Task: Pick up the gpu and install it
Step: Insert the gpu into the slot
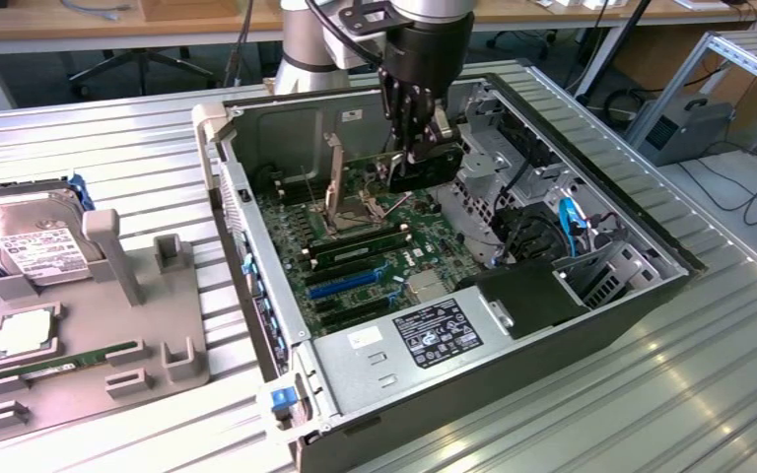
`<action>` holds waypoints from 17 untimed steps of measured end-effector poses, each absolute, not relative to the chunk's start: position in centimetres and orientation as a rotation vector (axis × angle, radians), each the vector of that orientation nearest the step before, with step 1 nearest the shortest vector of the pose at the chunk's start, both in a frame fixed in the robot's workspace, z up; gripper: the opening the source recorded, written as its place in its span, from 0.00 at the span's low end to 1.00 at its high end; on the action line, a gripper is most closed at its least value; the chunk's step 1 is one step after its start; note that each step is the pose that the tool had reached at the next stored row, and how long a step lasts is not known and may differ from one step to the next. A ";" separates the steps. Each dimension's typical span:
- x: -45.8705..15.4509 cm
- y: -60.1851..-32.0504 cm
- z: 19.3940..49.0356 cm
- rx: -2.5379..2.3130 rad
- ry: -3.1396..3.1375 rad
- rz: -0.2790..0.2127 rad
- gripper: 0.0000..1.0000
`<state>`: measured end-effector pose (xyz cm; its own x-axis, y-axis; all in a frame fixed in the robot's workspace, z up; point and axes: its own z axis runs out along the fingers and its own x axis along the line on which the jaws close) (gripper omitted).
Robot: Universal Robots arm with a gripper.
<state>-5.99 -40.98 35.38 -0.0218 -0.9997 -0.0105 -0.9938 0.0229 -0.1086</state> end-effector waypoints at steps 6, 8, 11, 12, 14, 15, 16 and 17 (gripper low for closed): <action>-6.0 -41.0 35.2 -2.137 2.185 -0.108 0.27; -6.0 -41.1 35.2 -2.137 2.185 -0.108 0.27; -6.0 -41.1 35.1 -2.137 2.185 -0.108 0.27; -6.0 -41.1 35.0 -2.137 2.185 -0.108 0.27; -6.0 -41.1 35.0 -2.137 2.185 -0.108 0.27; -6.0 -41.1 34.9 -2.137 2.185 -0.108 0.27; -6.0 -41.2 34.9 -2.137 2.185 -0.108 0.27; -6.0 -41.2 34.8 -2.137 2.185 -0.108 0.27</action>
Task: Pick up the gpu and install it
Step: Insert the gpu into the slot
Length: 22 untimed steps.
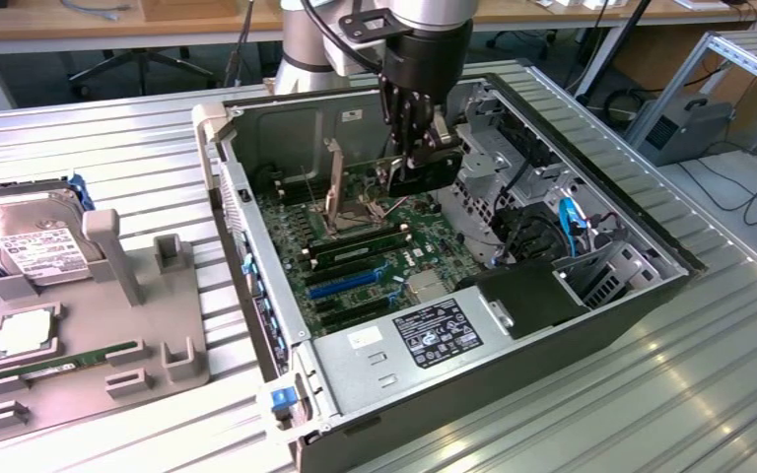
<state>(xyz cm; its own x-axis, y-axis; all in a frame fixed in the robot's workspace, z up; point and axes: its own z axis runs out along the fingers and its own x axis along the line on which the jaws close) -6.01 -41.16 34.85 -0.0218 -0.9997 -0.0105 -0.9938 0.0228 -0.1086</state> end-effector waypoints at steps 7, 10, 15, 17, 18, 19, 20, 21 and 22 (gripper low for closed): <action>-6.0 -41.3 34.6 -2.136 2.185 -0.108 0.27; -6.1 -41.4 34.6 -2.137 2.185 -0.108 0.27; -6.2 -41.7 34.6 -2.137 2.185 -0.108 0.27; -6.2 -41.8 34.6 -2.137 2.185 -0.108 0.27; -6.3 -41.9 34.6 -2.137 2.185 -0.108 0.27; -6.3 -42.0 34.6 -2.137 2.185 -0.108 0.27; -6.3 -42.0 34.6 -2.137 2.185 -0.108 0.27; -6.3 -42.1 34.6 -2.137 2.185 -0.108 0.27; -6.3 -42.1 34.6 -2.137 2.185 -0.108 0.27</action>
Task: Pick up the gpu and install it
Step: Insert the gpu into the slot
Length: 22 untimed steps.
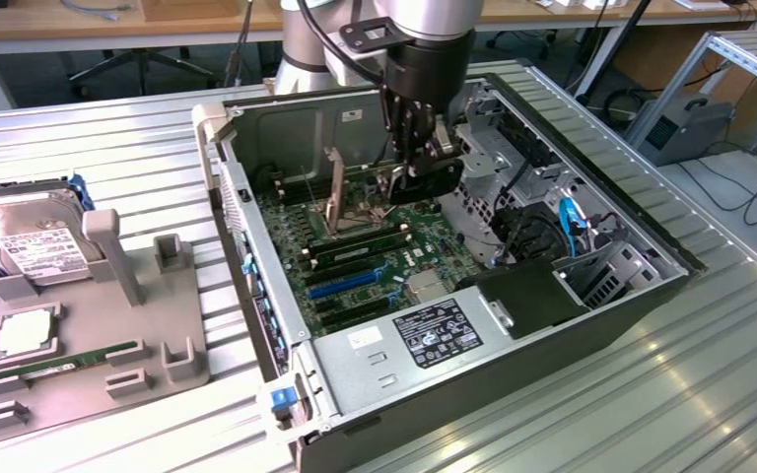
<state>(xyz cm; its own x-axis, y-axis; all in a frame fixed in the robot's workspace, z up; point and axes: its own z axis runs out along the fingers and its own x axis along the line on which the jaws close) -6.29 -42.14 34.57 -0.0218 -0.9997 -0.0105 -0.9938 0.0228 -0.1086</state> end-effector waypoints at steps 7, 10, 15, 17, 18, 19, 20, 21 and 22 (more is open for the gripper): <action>-6.3 -42.5 34.5 -2.137 2.185 -0.108 0.27; -6.4 -42.7 34.5 -2.137 2.185 -0.108 0.27; -6.4 -42.9 34.5 -2.137 2.185 -0.108 0.27; -6.4 -43.0 34.5 -2.137 2.185 -0.108 0.27; -6.4 -43.0 34.5 -2.137 2.185 -0.108 0.27; -6.4 -43.0 34.5 -2.137 2.185 -0.108 0.27; -6.4 -43.1 34.5 -2.137 2.185 -0.108 0.27; -6.4 -43.1 34.5 -2.137 2.185 -0.108 0.27; -6.4 -43.2 34.5 -2.137 2.185 -0.108 0.27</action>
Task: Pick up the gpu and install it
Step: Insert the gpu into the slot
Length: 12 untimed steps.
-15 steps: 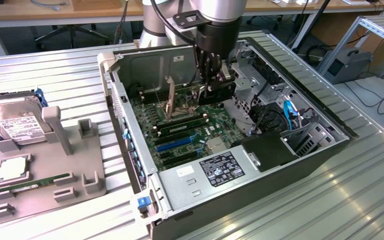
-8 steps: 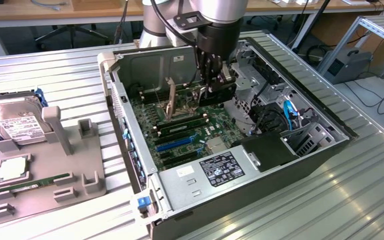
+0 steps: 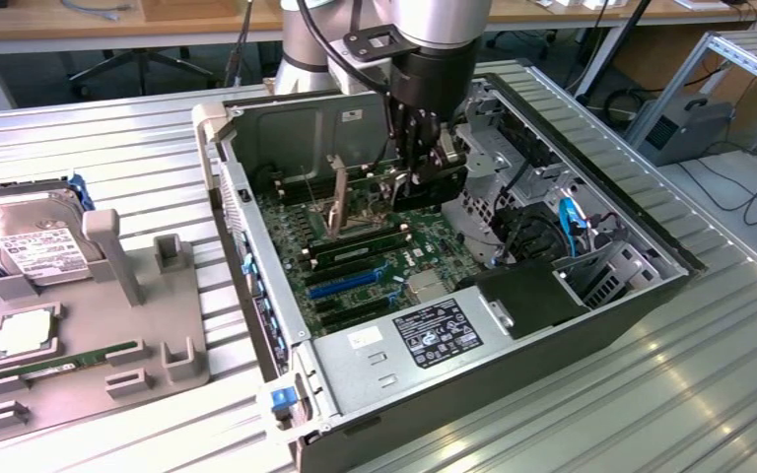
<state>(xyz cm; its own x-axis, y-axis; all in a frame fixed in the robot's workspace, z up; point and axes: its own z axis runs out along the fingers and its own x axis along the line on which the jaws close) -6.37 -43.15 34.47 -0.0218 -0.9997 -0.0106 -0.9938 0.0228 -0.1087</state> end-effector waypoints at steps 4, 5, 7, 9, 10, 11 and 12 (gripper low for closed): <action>-6.4 -43.3 34.4 -2.137 2.185 -0.108 0.27; -6.4 -43.3 34.4 -2.137 2.185 -0.108 0.27; -6.4 -43.4 34.4 -2.136 2.185 -0.108 0.27; -6.4 -43.4 34.4 -2.137 2.185 -0.108 0.27; -6.4 -43.5 34.4 -2.137 2.185 -0.108 0.27; -6.4 -43.5 34.3 -2.137 2.185 -0.108 0.27; -6.4 -43.5 34.3 -2.136 2.185 -0.108 0.27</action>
<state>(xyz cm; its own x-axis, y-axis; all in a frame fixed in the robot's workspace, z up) -6.37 -43.51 34.33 -0.0219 -0.9997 -0.0106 -0.9938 0.0229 -0.1087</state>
